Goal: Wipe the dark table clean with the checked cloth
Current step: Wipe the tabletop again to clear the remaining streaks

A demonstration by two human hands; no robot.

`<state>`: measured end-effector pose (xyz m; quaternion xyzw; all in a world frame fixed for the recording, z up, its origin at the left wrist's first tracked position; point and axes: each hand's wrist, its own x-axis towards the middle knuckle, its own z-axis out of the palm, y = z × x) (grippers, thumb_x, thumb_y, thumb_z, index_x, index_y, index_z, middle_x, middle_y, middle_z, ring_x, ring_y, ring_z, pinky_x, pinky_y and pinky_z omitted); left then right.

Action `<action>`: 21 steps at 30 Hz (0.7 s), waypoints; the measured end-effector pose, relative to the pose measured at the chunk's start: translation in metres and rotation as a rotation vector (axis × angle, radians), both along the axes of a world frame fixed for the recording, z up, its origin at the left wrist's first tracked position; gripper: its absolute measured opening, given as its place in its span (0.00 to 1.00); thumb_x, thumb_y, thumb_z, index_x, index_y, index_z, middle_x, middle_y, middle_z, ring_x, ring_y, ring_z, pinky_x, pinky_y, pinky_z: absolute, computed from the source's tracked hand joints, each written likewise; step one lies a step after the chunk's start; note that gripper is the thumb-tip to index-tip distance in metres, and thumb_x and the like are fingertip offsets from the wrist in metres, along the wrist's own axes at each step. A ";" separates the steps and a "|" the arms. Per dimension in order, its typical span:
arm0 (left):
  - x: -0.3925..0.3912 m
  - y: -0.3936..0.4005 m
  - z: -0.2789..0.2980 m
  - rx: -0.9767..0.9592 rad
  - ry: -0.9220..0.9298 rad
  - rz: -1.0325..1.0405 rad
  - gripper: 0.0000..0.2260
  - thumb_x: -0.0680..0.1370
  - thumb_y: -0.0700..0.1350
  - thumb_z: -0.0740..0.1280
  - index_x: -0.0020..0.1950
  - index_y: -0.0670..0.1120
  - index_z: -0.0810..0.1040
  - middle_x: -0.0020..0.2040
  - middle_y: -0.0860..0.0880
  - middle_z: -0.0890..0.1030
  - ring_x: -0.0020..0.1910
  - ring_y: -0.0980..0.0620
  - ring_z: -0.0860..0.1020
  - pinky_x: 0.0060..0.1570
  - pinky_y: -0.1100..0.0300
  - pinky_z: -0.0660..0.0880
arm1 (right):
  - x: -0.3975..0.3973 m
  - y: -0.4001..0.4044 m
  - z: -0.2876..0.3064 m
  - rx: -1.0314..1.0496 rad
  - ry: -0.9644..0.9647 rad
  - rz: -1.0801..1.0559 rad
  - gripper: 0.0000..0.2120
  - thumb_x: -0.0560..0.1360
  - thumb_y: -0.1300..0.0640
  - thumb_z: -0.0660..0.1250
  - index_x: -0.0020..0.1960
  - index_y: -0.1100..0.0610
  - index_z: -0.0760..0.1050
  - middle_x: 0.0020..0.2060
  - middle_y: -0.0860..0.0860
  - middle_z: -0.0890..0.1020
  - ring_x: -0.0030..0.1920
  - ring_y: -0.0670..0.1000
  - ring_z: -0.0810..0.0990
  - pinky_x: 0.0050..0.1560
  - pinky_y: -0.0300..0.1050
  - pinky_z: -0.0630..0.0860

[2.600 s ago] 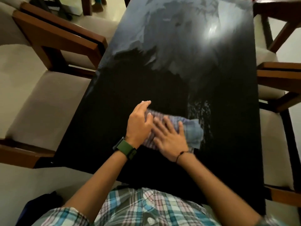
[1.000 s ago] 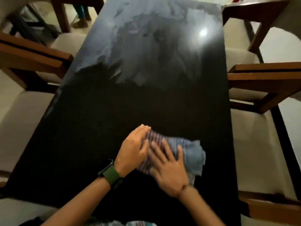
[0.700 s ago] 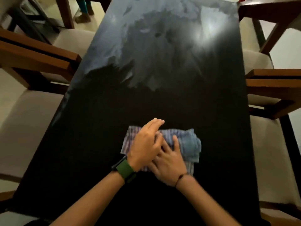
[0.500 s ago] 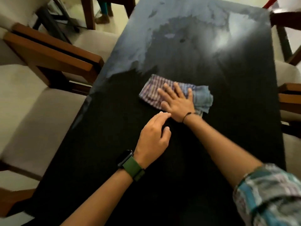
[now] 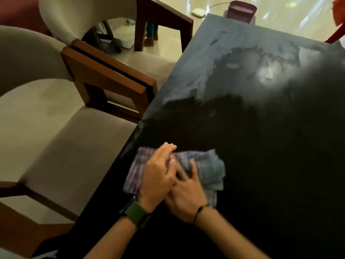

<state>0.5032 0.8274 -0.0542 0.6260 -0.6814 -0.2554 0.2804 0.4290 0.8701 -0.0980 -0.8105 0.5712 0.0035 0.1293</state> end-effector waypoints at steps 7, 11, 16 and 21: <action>0.037 -0.013 0.013 0.055 0.194 -0.243 0.17 0.76 0.40 0.59 0.65 0.45 0.70 0.67 0.49 0.71 0.67 0.59 0.64 0.65 0.70 0.58 | -0.014 -0.037 -0.005 -0.025 0.030 0.114 0.26 0.78 0.39 0.49 0.75 0.40 0.51 0.75 0.42 0.54 0.75 0.51 0.44 0.69 0.65 0.39; 0.054 -0.006 0.003 0.052 0.199 -0.164 0.18 0.74 0.43 0.58 0.64 0.46 0.72 0.65 0.51 0.72 0.66 0.63 0.63 0.64 0.75 0.56 | -0.048 -0.144 -0.007 -0.015 0.117 -0.144 0.24 0.77 0.39 0.39 0.73 0.34 0.39 0.76 0.40 0.42 0.76 0.50 0.39 0.70 0.67 0.38; 0.071 0.010 0.003 0.074 0.204 -0.072 0.17 0.77 0.40 0.59 0.66 0.51 0.68 0.62 0.63 0.65 0.66 0.68 0.59 0.59 0.84 0.52 | -0.056 -0.226 0.001 0.088 0.068 -0.315 0.22 0.81 0.42 0.44 0.74 0.34 0.43 0.76 0.42 0.42 0.76 0.51 0.38 0.70 0.67 0.35; 0.085 0.010 0.010 0.060 0.240 -0.011 0.18 0.75 0.44 0.57 0.64 0.48 0.71 0.63 0.58 0.69 0.66 0.66 0.61 0.62 0.79 0.55 | 0.012 -0.155 0.006 0.038 0.124 -0.035 0.26 0.80 0.42 0.49 0.75 0.39 0.45 0.76 0.44 0.41 0.75 0.53 0.38 0.69 0.70 0.39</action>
